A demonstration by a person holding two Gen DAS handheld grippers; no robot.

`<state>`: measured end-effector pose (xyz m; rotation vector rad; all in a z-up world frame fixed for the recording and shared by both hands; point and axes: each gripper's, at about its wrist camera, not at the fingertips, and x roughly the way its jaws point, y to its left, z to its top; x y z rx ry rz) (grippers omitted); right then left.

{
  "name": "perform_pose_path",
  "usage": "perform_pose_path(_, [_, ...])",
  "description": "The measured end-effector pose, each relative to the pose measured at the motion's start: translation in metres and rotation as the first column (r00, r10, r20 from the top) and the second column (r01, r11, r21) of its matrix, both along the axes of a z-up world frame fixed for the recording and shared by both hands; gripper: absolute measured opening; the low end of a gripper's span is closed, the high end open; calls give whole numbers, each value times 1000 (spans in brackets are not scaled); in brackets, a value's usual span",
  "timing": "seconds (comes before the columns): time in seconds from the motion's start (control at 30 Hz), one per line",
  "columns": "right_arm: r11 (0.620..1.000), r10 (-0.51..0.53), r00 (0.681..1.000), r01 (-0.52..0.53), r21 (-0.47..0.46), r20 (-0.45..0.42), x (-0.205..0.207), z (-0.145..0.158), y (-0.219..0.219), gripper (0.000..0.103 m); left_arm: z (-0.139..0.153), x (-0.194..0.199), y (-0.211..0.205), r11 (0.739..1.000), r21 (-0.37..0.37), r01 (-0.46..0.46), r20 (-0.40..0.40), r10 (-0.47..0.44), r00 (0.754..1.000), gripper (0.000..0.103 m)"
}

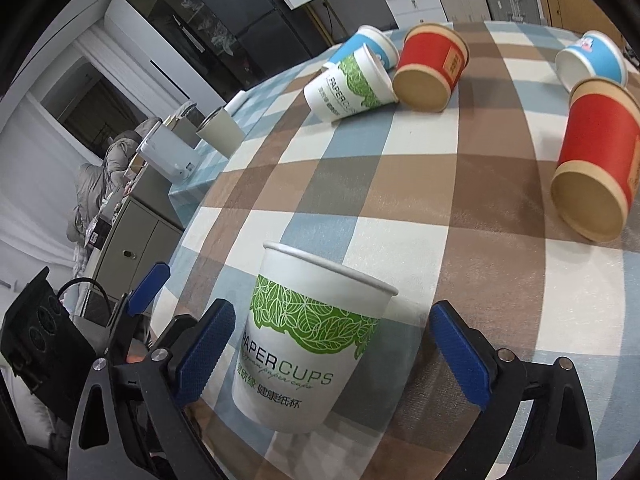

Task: Flip cup upright
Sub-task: 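Move the right gripper to the white cup and close on its body, then lift the white cup with the right gripper and rotate its rim up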

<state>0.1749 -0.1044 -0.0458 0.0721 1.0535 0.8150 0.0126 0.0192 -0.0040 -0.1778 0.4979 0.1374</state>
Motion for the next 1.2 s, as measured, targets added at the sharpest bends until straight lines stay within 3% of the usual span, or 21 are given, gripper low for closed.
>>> perform_pose_path(0.2, [1000, 3, 997, -2, 17, -75, 8, -5, 1, 85, -1, 0, 1, 1000, 0, 0, -1, 0, 1000, 102])
perform_pose_path(0.33, [999, 12, 995, -8, 34, -97, 8, -2, -2, 68, -2, 0, 1, 1000, 3, 4, -1, -4, 1000, 102])
perform_pose_path(0.67, [1000, 11, 998, -10, 18, -61, 2, 3, -2, 66, -2, 0, 1, 1000, 3, 3, -2, -3, 1000, 102])
perform_pose_path(0.87, [1000, 6, 994, -6, -2, 106, -12, 21, -5, 66, -2, 0, 1, 1000, 2, 3, -2, -3, 1000, 102])
perform_pose_path(0.9, [1000, 3, 977, 1, -17, 211, -22, 29, -6, 66, -2, 0, 1, 1000, 2, 3, -2, -3, 1000, 102])
perform_pose_path(0.97, [1000, 3, 968, 2, -21, 250, -26, 32, -6, 66, -2, 0, 1, 1000, 2, 2, -1, -2, 1000, 102])
perform_pose_path(1.03, [1000, 2, 940, 3, -14, 341, -35, 38, -7, 66, -2, 0, 1, 1000, 2, 2, -2, -2, 1000, 102])
perform_pose_path(1.2, [1000, -26, 888, 20, 17, 459, -47, 41, -8, 66, -4, 1, 0, 1000, -3, -1, -5, 1, 1000, 102])
